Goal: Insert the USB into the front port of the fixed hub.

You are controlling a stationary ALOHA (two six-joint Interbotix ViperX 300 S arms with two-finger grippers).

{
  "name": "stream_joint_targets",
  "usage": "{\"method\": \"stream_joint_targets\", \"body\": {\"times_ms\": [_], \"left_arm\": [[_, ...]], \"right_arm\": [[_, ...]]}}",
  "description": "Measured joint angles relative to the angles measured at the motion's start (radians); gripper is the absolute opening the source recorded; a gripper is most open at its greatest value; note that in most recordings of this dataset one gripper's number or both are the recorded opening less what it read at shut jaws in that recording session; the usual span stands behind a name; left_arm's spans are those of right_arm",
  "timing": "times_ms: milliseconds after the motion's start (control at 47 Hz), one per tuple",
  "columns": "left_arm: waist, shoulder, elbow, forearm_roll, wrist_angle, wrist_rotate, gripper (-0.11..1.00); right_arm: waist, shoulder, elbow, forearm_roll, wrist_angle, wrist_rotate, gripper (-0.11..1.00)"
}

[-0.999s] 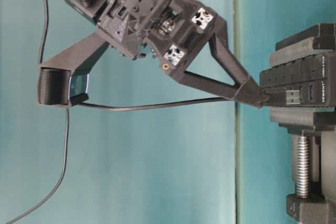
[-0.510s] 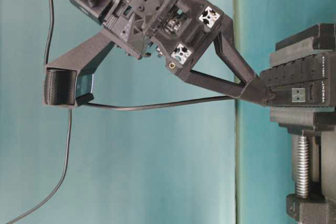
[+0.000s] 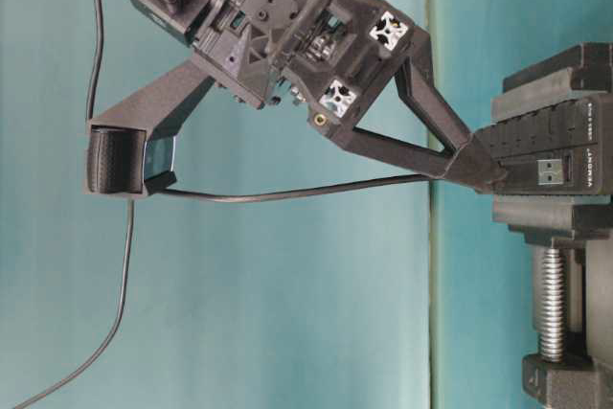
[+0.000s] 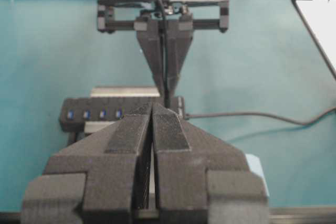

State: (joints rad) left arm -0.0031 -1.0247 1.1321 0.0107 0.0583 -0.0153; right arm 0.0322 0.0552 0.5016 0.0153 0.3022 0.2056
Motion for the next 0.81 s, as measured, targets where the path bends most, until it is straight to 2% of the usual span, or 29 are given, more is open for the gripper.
{"method": "stream_joint_targets", "body": {"times_ms": [808], "left_arm": [[0.000,-0.002,0.002,0.000,0.000,-0.002,0.00]], "right_arm": [[0.005,0.018,0.002,0.000,-0.009,0.014,0.05]]}}
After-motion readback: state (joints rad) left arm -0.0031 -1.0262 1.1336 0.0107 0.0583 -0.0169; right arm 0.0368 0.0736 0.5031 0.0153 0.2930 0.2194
